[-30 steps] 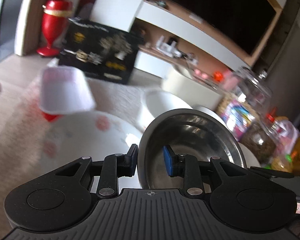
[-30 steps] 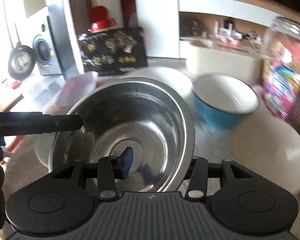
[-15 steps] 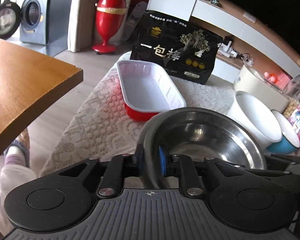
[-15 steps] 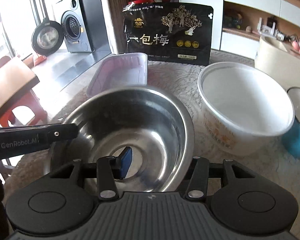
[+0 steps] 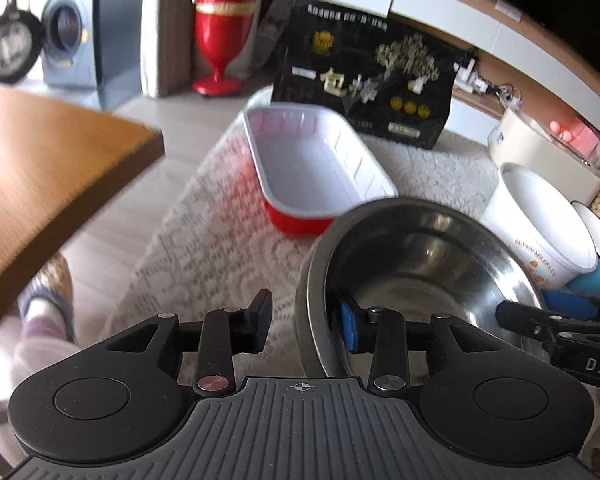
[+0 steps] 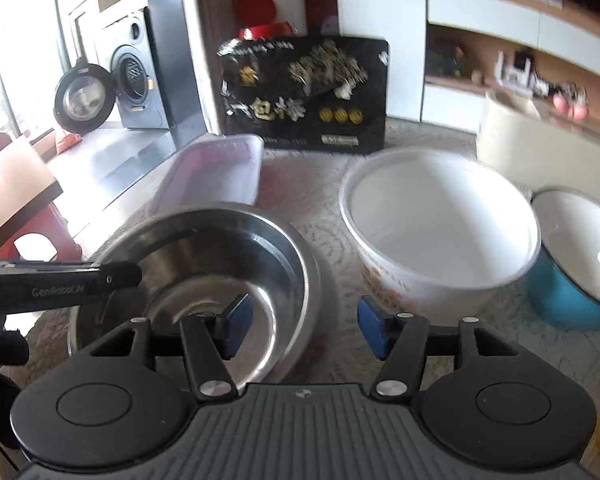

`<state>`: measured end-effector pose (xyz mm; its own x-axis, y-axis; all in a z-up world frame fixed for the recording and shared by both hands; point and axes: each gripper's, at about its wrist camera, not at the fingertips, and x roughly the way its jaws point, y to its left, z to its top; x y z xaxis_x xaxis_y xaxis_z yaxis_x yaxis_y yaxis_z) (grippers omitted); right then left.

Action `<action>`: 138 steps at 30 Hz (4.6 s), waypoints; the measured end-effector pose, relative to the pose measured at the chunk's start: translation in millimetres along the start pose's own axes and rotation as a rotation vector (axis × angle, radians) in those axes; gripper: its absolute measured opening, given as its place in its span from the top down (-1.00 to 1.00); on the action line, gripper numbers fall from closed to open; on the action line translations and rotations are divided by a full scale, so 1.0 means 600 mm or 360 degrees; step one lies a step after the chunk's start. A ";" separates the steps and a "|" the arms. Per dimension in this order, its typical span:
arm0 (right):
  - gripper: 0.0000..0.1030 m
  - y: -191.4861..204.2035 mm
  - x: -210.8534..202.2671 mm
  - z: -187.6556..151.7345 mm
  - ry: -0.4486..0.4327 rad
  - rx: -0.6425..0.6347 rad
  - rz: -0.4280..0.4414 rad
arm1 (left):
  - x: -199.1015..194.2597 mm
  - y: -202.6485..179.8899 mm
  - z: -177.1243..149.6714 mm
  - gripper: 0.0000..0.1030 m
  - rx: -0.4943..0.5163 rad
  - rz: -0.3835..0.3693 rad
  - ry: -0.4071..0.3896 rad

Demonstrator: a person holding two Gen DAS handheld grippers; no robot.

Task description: Organize plates and bowls

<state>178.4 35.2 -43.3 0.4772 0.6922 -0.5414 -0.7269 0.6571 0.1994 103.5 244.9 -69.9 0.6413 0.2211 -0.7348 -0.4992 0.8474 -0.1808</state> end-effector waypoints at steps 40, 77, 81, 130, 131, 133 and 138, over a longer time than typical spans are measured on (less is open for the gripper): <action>-0.23 -0.075 -0.014 -0.073 0.0239 0.0327 0.0133 | 0.026 -0.074 -0.032 0.12 -0.0056 -0.0369 0.0234; -0.23 -0.394 -0.321 -0.149 -0.0280 0.0415 -0.0677 | -0.063 -0.452 -0.066 0.26 0.0240 -0.0871 0.0191; -0.23 -0.433 -0.308 -0.153 -0.0259 0.0537 -0.0650 | -0.055 -0.452 -0.056 0.26 0.0166 -0.0872 0.0162; 0.20 -0.315 -0.152 -0.157 0.0060 0.0669 -0.0032 | -0.017 -0.351 -0.116 0.51 0.0211 -0.0609 0.0345; 0.20 -0.314 -0.152 -0.156 0.0062 0.0657 -0.0031 | -0.016 -0.351 -0.115 0.52 0.0208 -0.0612 0.0344; 0.20 -0.314 -0.148 -0.156 0.0059 0.0635 -0.0040 | -0.017 -0.353 -0.115 0.51 0.0214 -0.0612 0.0341; 0.20 -0.322 -0.147 -0.159 0.0059 0.0656 -0.0020 | -0.022 -0.358 -0.116 0.51 0.0241 -0.0600 0.0334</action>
<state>229.7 -181.1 -112.1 0.4611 0.6770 -0.5736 -0.4589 0.7352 0.4988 161.6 26.2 -66.8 0.6219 -0.2057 -0.7556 -0.1530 0.9143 -0.3749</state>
